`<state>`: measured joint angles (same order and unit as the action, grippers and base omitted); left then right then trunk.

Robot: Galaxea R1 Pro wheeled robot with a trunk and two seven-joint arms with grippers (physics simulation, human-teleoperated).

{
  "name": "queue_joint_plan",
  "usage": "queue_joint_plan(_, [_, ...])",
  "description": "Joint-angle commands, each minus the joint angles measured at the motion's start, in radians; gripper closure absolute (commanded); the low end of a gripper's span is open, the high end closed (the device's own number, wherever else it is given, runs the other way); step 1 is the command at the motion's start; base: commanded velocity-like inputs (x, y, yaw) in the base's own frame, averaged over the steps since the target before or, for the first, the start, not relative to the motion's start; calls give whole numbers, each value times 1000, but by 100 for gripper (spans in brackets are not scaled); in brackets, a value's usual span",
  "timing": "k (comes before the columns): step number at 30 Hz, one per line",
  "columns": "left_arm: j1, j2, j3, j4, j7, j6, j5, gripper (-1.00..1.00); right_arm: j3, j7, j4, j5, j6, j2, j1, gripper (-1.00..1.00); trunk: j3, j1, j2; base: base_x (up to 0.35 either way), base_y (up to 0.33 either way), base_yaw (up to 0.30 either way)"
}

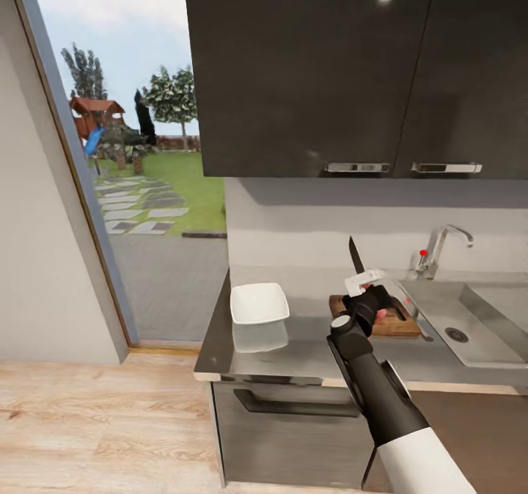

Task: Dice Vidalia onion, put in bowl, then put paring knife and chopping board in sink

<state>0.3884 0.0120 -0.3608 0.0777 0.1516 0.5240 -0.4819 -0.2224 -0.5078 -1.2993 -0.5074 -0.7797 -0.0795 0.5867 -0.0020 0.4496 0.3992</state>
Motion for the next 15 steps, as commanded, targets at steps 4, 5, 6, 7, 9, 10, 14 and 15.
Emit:
queue_joint_plan(4, [0, 0, -9, 4, 0, -242, -1, -100, -70, -2, 8, -2, -5, 39, 0, 100, 0, 0, 1, 0, -1, 0])
queue_joint_plan(5, [0, -1, -9, 5, 0, -258, -1, -100, -76, -1, 14, -2, -5, 52, 0, 100, 0, 0, 1, 0, 0, 0])
queue_joint_plan(6, [0, -1, -9, 5, 0, -264, -1, -100, -78, -1, 19, -2, -4, 58, 0, 100, 0, 0, 1, 0, 0, 0])
queue_joint_plan(7, [-2, -1, -9, 5, 0, -272, -1, -100, -81, 1, 31, -2, -3, 66, 0, 100, 0, 0, 1, 0, 0, 0])
queue_joint_plan(9, [-9, 3, -9, 5, 0, -281, -1, -100, -84, 5, 57, -2, 1, 76, 0, 100, 0, 0, 1, 0, 0, 0])
queue_joint_plan(10, [-14, 6, -9, 5, 0, -284, -1, -100, -85, 7, 65, -2, 3, 78, 0, 100, 0, 0, 1, 0, 0, 0])
queue_joint_plan(14, [-29, 12, -9, 5, 1, -298, -2, -100, -97, 9, 79, -2, 5, 82, 0, 100, 0, 0, 1, 88, -82, 0])
queue_joint_plan(15, [-31, 12, -9, 5, 1, -303, -2, -100, -103, 9, 80, -2, 5, 82, 0, 100, 0, 0, 1, 166, -151, 0])
